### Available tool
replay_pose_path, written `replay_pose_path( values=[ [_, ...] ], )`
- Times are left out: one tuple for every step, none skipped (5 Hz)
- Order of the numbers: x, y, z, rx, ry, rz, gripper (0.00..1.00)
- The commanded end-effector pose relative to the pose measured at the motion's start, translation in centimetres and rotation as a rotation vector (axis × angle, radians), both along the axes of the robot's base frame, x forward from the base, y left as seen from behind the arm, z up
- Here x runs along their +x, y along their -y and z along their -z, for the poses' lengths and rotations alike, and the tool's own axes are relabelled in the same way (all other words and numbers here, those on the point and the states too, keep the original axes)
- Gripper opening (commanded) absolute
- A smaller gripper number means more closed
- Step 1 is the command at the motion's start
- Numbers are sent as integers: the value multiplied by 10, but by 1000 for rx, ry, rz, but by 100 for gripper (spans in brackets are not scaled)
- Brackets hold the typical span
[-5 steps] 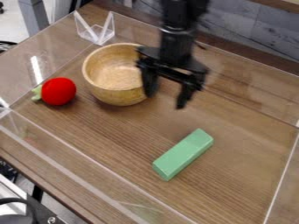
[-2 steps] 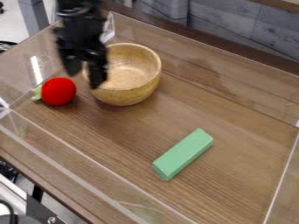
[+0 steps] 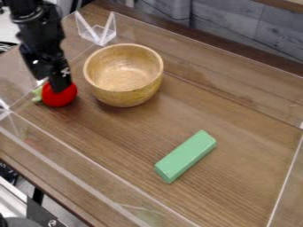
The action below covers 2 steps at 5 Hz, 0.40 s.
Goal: Move the red fruit to the left
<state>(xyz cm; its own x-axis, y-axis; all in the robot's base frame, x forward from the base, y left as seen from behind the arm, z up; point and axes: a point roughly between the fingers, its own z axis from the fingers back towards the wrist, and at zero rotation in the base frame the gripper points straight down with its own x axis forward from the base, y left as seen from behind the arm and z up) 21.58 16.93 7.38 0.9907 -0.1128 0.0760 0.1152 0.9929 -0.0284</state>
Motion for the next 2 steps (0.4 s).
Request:
replay_pose_path(
  values=[
    [11, -11, -4, 23, 33, 8, 100],
    [15, -14, 2, 14, 28, 9, 100]
  ],
)
